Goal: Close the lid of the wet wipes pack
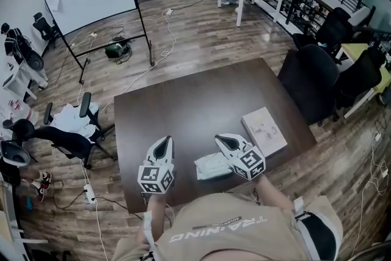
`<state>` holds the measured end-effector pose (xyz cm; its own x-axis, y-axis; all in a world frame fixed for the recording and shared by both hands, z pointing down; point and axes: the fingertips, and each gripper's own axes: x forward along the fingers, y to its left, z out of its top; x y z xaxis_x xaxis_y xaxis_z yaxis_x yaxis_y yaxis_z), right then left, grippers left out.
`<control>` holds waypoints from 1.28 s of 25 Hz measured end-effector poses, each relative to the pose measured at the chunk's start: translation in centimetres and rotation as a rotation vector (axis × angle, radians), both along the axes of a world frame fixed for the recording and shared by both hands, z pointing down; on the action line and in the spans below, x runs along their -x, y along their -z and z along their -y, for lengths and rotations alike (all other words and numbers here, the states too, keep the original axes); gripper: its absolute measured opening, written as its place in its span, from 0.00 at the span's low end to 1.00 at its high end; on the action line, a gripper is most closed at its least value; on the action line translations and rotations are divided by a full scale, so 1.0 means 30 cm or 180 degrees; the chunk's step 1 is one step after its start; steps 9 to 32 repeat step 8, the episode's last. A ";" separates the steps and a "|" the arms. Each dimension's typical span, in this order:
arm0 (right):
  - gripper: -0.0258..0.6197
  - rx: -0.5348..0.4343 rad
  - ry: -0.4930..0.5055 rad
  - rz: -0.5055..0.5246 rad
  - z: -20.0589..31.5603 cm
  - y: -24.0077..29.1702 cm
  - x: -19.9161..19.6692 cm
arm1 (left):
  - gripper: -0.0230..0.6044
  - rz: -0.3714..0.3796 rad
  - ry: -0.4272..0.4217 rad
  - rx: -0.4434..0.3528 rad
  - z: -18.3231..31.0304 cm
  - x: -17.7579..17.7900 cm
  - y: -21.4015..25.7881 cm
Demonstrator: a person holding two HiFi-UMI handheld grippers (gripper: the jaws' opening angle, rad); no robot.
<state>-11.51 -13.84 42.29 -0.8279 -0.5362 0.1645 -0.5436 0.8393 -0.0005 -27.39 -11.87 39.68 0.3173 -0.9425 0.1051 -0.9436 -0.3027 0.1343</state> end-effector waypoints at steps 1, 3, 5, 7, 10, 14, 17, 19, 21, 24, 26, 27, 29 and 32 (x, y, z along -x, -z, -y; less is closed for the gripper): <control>0.06 0.0044 -0.0012 0.0011 -0.006 -0.009 0.004 | 0.04 -0.0006 -0.0008 0.0010 -0.006 0.003 -0.004; 0.06 0.0108 -0.0014 0.0011 -0.023 -0.029 0.014 | 0.04 -0.0029 -0.0022 0.0027 -0.023 0.009 -0.016; 0.06 0.0097 -0.0017 -0.0031 -0.030 -0.049 0.021 | 0.04 -0.0051 -0.0025 0.0036 -0.037 0.017 -0.035; 0.06 0.0055 -0.0052 -0.0066 -0.016 -0.061 0.023 | 0.04 -0.0058 -0.0025 0.0033 -0.041 0.029 -0.053; 0.06 0.0033 -0.0074 -0.0077 -0.005 -0.065 0.024 | 0.04 -0.0058 -0.0026 0.0029 -0.041 0.035 -0.060; 0.06 0.0033 -0.0074 -0.0077 -0.005 -0.065 0.024 | 0.04 -0.0058 -0.0026 0.0029 -0.041 0.035 -0.060; 0.06 0.0033 -0.0074 -0.0077 -0.005 -0.065 0.024 | 0.04 -0.0058 -0.0026 0.0029 -0.041 0.035 -0.060; 0.06 0.0033 -0.0074 -0.0077 -0.005 -0.065 0.024 | 0.04 -0.0058 -0.0026 0.0029 -0.041 0.035 -0.060; 0.06 0.0033 -0.0074 -0.0077 -0.005 -0.065 0.024 | 0.04 -0.0058 -0.0026 0.0029 -0.041 0.035 -0.060; 0.06 0.0033 -0.0074 -0.0077 -0.005 -0.065 0.024 | 0.04 -0.0058 -0.0026 0.0029 -0.041 0.035 -0.060; 0.06 0.0033 -0.0074 -0.0077 -0.005 -0.065 0.024 | 0.04 -0.0058 -0.0026 0.0029 -0.041 0.035 -0.060; 0.06 0.0033 -0.0074 -0.0077 -0.005 -0.065 0.024 | 0.04 -0.0058 -0.0026 0.0029 -0.041 0.035 -0.060; 0.06 0.0033 -0.0074 -0.0077 -0.005 -0.065 0.024 | 0.04 -0.0058 -0.0026 0.0029 -0.041 0.035 -0.060; 0.06 0.0033 -0.0074 -0.0077 -0.005 -0.065 0.024 | 0.04 -0.0058 -0.0026 0.0029 -0.041 0.035 -0.060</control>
